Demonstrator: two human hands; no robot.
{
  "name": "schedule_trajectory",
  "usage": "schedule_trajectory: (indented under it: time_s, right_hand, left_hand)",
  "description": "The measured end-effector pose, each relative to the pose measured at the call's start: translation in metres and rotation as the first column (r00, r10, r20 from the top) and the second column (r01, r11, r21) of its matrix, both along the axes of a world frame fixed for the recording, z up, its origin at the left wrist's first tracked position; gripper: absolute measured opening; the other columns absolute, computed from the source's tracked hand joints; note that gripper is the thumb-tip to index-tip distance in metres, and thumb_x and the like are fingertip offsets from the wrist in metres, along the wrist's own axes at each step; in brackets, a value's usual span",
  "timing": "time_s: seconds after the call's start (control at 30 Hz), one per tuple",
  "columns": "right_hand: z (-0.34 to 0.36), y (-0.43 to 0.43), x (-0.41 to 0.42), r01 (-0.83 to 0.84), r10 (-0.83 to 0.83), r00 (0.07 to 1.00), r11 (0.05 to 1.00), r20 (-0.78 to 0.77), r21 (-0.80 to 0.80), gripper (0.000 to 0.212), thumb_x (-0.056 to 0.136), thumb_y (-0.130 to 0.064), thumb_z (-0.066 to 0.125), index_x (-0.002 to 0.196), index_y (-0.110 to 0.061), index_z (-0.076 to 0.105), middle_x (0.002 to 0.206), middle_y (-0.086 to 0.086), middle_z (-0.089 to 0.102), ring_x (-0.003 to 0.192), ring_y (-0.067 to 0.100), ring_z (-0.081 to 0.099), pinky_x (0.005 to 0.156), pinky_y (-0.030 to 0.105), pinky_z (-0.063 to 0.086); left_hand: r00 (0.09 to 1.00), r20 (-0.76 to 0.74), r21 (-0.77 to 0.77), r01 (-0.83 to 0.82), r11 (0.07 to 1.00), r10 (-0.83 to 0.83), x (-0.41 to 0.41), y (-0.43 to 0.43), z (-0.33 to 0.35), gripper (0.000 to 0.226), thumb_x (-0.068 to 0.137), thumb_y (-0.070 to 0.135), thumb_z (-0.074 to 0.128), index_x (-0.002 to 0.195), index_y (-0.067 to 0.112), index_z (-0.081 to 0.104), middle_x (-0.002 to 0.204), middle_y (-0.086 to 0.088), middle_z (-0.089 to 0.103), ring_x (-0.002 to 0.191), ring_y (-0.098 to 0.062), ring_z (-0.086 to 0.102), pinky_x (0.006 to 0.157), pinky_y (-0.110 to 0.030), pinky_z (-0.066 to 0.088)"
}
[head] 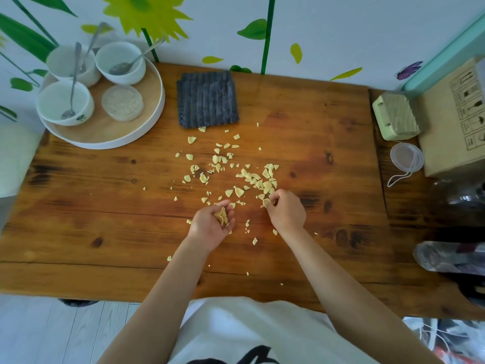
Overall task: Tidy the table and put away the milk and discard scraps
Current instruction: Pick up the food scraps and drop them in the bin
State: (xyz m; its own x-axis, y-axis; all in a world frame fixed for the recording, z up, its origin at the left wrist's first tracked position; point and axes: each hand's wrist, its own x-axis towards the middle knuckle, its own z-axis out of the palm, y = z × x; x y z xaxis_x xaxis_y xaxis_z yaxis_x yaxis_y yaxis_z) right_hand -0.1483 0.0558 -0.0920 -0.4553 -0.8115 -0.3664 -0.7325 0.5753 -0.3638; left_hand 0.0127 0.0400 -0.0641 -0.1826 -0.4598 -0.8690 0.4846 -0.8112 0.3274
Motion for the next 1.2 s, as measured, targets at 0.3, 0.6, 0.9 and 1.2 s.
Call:
schedule_trajectory:
  time_s: [0.3,0.6,0.9,1.2]
  right_hand:
    - [0.034,-0.021,0.016,-0.086,0.083,0.766,0.996,0.637,-0.027,0.010,0.079,-0.022,0.070,0.083,-0.013,0.067,0.067,-0.005,0.052,0.062,0.006,0.046,0.058,0.017,0.038]
    - [0.012,-0.054,0.033,-0.308,0.306,0.946,0.952,0.109,-0.004,0.017,0.088,-0.026,0.060,0.105,-0.021,0.060,0.089,-0.007,0.059,0.081,0.012,0.057,0.061,0.025,0.039]
    - [0.018,-0.068,0.036,-0.134,0.198,0.818,0.979,0.541,-0.156,0.007,0.082,-0.020,0.068,0.079,-0.014,0.068,0.052,-0.009,0.041,0.046,0.003,0.035,0.047,0.012,0.031]
    - [0.021,-0.063,0.044,-0.122,0.200,0.771,0.978,0.604,-0.169,0.006,0.081,-0.019,0.069,0.082,-0.014,0.072,0.056,-0.005,0.046,0.052,0.005,0.038,0.052,0.017,0.032]
  left_hand:
    - [0.998,-0.065,0.019,0.023,1.000,-0.022,-0.010,-0.017,-0.006,0.036,0.098,0.017,0.028,0.097,0.004,0.061,0.092,-0.011,0.062,0.086,-0.020,0.058,0.076,-0.032,0.047]
    - [0.997,-0.012,0.081,-0.077,0.994,0.078,0.001,-0.035,-0.003,0.030,0.097,0.006,0.033,0.087,0.001,0.061,0.078,-0.010,0.057,0.073,-0.019,0.055,0.070,-0.030,0.047]
    - [0.995,0.046,0.014,-0.088,0.996,0.087,0.014,-0.061,-0.003,0.031,0.098,0.008,0.031,0.092,0.002,0.061,0.083,-0.010,0.059,0.078,-0.018,0.057,0.074,-0.029,0.048]
    - [0.990,0.126,0.026,-0.071,0.997,0.067,0.005,-0.073,-0.007,0.024,0.094,0.010,0.046,0.111,0.000,0.060,0.082,0.006,0.054,0.078,-0.009,0.053,0.071,-0.015,0.047]
